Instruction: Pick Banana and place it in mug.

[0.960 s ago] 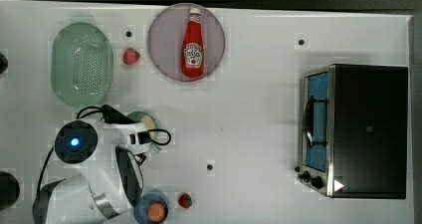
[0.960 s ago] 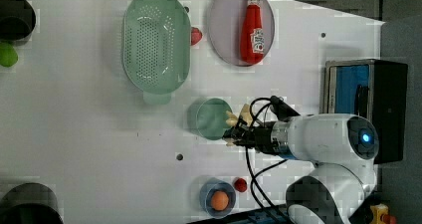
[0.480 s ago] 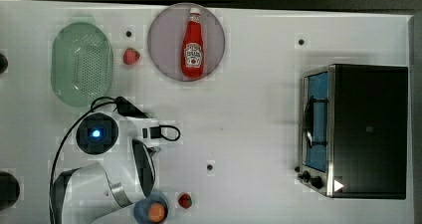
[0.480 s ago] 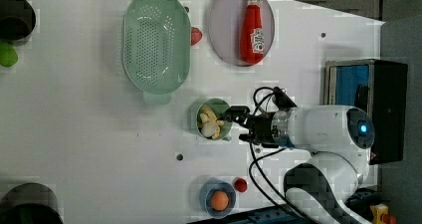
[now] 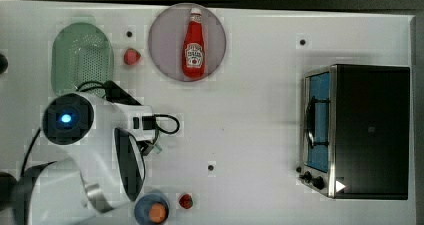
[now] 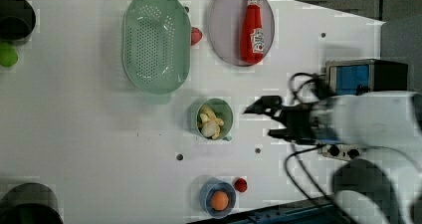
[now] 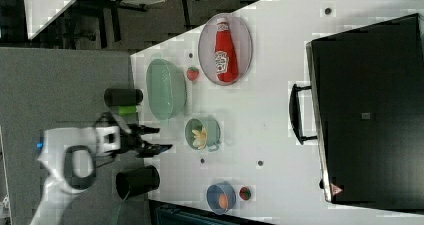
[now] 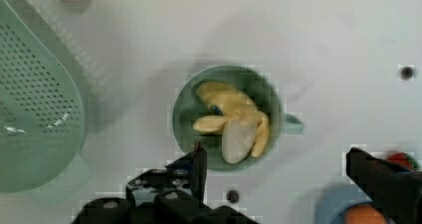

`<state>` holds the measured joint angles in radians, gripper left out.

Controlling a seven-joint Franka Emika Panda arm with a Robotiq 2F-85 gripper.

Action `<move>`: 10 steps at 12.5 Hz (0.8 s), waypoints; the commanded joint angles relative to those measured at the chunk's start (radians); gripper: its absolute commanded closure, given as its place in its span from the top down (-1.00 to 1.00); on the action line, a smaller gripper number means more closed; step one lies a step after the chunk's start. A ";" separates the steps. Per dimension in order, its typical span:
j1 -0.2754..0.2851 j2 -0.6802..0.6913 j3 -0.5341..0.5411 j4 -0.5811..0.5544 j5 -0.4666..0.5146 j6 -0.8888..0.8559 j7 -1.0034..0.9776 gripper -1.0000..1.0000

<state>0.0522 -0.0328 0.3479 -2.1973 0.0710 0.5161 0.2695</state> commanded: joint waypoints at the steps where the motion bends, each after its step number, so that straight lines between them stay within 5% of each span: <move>1: -0.021 -0.133 -0.138 0.103 -0.001 -0.141 0.007 1.00; 10: -0.033 -0.192 -0.400 0.319 -0.117 -0.496 -0.151 1.00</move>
<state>0.0253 -0.2430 -0.0387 -1.9014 -0.0230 0.0652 0.1742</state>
